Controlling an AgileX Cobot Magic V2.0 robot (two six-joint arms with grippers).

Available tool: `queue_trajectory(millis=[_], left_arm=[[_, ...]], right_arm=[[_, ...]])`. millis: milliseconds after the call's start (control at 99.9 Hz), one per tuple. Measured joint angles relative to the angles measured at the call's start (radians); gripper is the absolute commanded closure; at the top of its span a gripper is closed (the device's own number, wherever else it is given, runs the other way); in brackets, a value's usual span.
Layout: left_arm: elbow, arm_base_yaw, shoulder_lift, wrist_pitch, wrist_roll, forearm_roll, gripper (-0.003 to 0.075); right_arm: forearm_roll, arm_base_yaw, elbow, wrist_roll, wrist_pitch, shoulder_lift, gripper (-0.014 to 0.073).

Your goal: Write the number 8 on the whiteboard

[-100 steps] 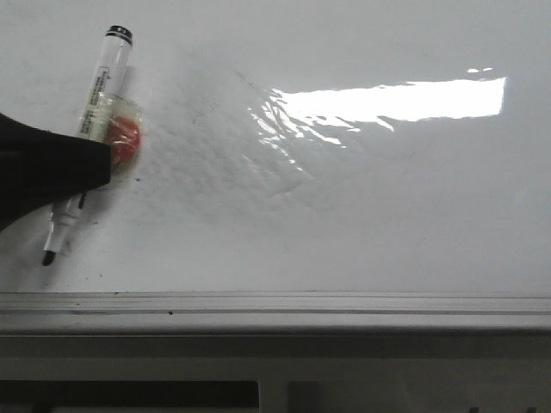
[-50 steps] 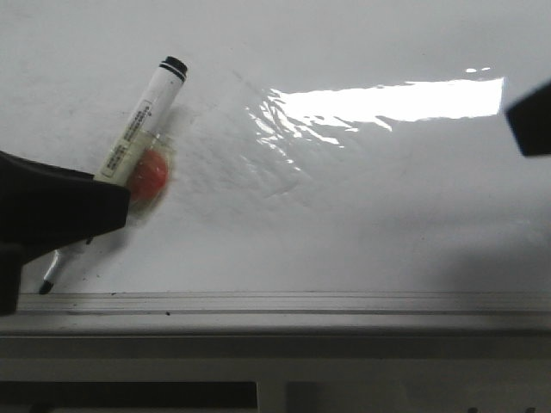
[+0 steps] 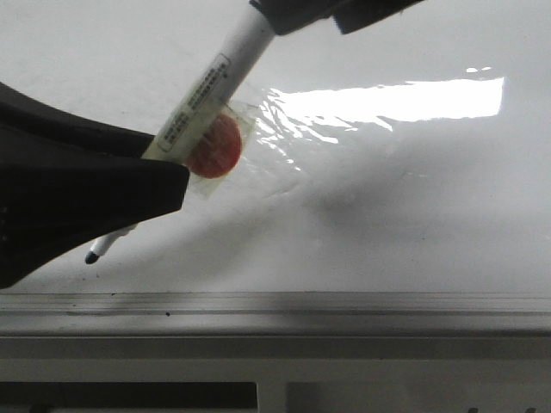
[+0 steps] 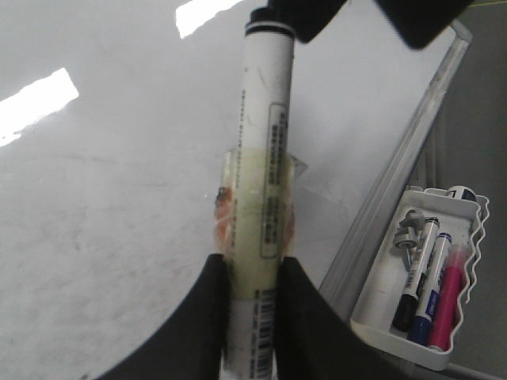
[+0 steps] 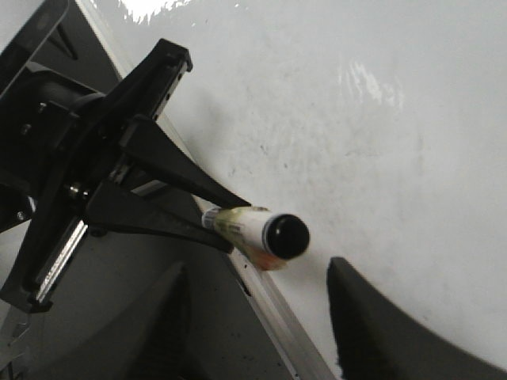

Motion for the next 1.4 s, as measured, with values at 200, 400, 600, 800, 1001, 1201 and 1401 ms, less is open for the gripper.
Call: queue_trajectory(millis=[200,400,600,800,1001,1201,1401], left_arm=[[0.000,0.000,0.000,-0.038,0.000,0.080,0.0741],[0.000,0.000,0.000,-0.046,0.000,0.126,0.0741],[0.000,0.000,0.001,-0.046,0.000,0.139,0.0741],[0.000,0.000,0.001,-0.046,0.005,0.150,0.0595],[0.000,0.000,0.001,-0.058,-0.047,0.150,0.0435],[0.008,0.000,-0.032,-0.067,-0.138,0.140,0.0435],[0.019,0.000,-0.180,-0.051,-0.137,-0.017,0.0435]], right_arm=[[0.020,0.007,-0.002,-0.002,-0.002,0.058,0.0256],[0.054,0.007,-0.002,-0.006,-0.032,0.067,0.0392],[0.094,0.009,-0.002,-0.008,-0.013,0.067,0.0573],[0.128,0.011,-0.007,-0.008,0.002,0.067,0.0664],[0.113,0.011,-0.007,-0.008,0.009,0.067,0.0664],[0.111,0.010,-0.007,-0.008,0.019,0.055,0.0664],[0.111,-0.040,-0.080,-0.008,0.063,0.028,0.0664]])
